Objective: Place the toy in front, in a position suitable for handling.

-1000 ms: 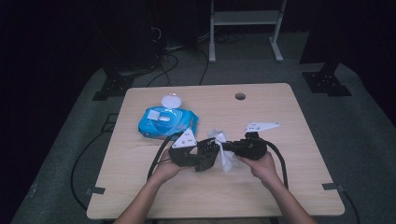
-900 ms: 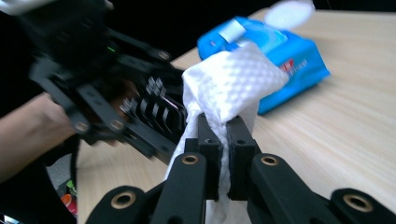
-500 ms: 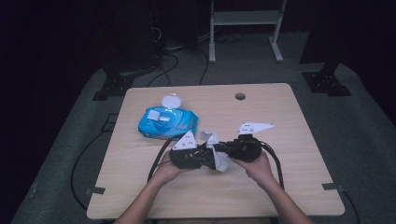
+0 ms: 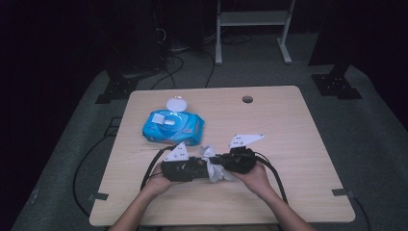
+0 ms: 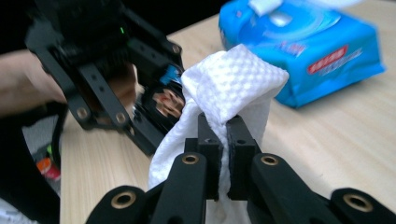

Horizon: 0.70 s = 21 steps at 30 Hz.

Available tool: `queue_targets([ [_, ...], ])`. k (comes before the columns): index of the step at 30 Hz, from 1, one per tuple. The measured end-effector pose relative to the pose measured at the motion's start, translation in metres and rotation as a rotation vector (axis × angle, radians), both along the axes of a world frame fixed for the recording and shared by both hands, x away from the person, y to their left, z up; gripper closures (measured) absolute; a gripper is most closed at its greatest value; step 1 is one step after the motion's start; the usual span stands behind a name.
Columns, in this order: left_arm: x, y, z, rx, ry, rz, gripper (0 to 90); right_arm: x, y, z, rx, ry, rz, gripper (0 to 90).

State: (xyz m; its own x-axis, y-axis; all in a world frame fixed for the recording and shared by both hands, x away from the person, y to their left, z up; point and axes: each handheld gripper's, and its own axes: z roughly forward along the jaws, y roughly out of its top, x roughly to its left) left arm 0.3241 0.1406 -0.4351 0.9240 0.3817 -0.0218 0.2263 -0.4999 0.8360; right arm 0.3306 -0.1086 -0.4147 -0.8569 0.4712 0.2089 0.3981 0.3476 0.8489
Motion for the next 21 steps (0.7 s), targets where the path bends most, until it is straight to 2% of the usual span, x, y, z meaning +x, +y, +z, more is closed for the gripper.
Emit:
queue_targets([
  [3, -0.001, 0.004, -0.01, 0.068, -0.006, 0.016, 59.3, 0.0, 0.008, -0.009, -0.046, 0.003, 0.005, 86.3],
  [4, -0.001, 0.006, -0.012, 0.046, 0.008, 0.024, 59.8, -0.001, 0.011, -0.012, -0.066, -0.006, 0.009, 86.3],
  [8, 0.0, 0.008, -0.011, 0.058, -0.005, 0.025, 59.8, -0.002, 0.019, -0.012, -0.084, -0.03, 0.009, 86.3],
  [10, 0.0, 0.007, -0.012, 0.061, 0.001, 0.022, 59.6, -0.002, 0.024, -0.011, -0.088, -0.031, 0.021, 86.3],
  [13, -0.001, 0.005, -0.015, 0.099, -0.006, 0.007, 58.5, -0.009, 0.04, -0.01, -0.121, -0.067, 0.063, 86.3],
  [15, -0.002, 0.005, -0.014, 0.11, -0.011, 0.007, 58.7, -0.011, 0.046, -0.01, -0.143, -0.078, 0.077, 86.3],
  [17, -0.002, 0.005, -0.014, 0.102, -0.009, 0.008, 58.9, -0.009, 0.044, -0.01, -0.14, -0.074, 0.074, 86.3],
  [21, -0.001, 0.006, -0.015, 0.093, -0.009, 0.008, 58.9, -0.006, 0.024, -0.009, -0.157, -0.091, 0.023, 86.3],
])
